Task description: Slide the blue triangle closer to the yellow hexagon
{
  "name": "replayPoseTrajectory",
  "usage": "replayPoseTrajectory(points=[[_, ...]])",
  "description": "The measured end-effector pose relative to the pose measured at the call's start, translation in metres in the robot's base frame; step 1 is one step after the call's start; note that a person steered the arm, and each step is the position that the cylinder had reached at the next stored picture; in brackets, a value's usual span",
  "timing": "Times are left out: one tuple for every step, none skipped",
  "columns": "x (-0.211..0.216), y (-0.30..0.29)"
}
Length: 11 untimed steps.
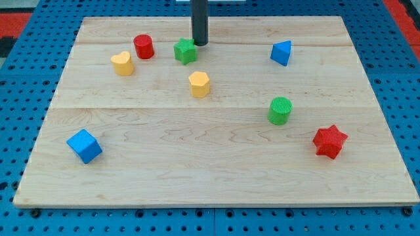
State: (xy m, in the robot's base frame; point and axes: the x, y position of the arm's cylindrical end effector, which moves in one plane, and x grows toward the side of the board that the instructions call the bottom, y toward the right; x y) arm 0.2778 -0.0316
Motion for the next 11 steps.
replayPoseTrajectory(points=[[0.005,0.003],[0.001,0.069],[0.001,0.156],[-0.002,0.207],[0.01,0.249],[0.025,0.224],[0.025,0.151],[0.025,0.11],[0.028,0.095],[0.04,0.064],[0.062,0.041]])
